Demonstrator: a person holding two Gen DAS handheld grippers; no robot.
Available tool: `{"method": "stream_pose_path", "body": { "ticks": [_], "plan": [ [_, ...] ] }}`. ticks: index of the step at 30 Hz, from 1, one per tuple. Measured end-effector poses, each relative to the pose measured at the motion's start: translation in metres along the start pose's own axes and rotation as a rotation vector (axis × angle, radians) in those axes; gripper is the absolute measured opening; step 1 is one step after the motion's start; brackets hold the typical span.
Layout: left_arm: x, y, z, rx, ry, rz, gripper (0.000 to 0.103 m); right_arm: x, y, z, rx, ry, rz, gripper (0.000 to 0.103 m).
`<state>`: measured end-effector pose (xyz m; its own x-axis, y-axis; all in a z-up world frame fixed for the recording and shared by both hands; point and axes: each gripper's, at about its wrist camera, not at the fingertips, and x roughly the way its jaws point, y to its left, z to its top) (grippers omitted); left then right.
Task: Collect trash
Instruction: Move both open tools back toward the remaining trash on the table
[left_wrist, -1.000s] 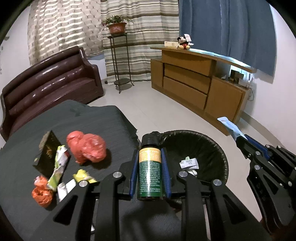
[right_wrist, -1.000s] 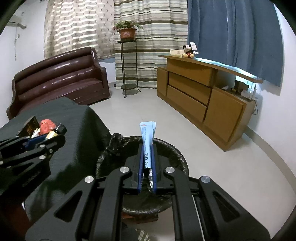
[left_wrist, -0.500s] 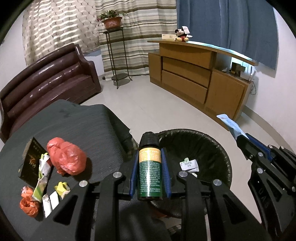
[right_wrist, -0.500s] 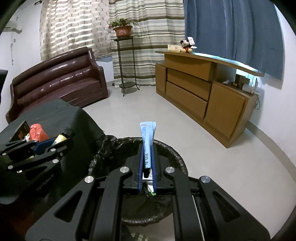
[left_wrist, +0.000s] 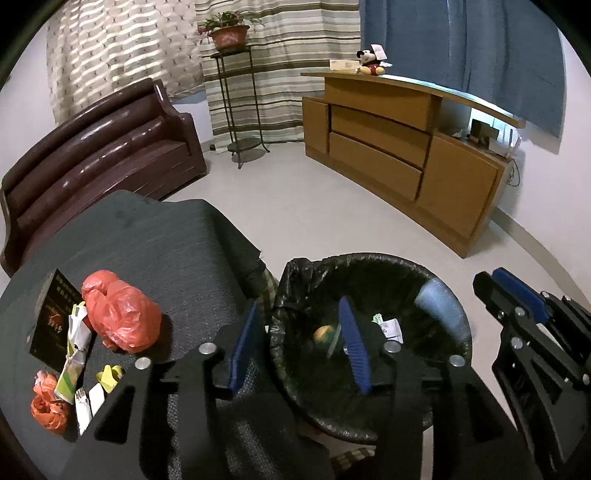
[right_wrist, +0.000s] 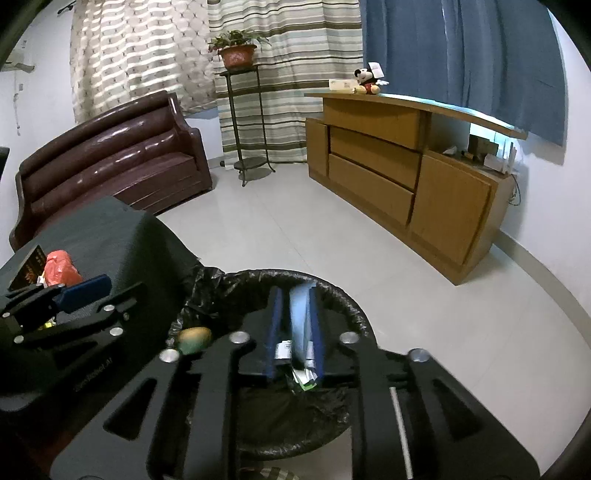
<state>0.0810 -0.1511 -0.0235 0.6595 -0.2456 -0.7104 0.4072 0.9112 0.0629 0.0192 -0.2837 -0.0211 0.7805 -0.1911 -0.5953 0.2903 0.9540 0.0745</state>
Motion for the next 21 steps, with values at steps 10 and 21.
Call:
{"method": "stream_pose_path", "body": {
  "ticks": [10, 21],
  "plan": [
    [-0.001, 0.0, 0.001, 0.004, -0.004, -0.003, 0.053, -0.005, -0.006, -0.004, 0.017, -0.008, -0.014, 0.027],
    [-0.022, 0.006, 0.0, -0.01, -0.014, -0.009, 0.056, -0.014, -0.004, -0.004, 0.028, 0.001, -0.02, 0.039]
  ]
}}
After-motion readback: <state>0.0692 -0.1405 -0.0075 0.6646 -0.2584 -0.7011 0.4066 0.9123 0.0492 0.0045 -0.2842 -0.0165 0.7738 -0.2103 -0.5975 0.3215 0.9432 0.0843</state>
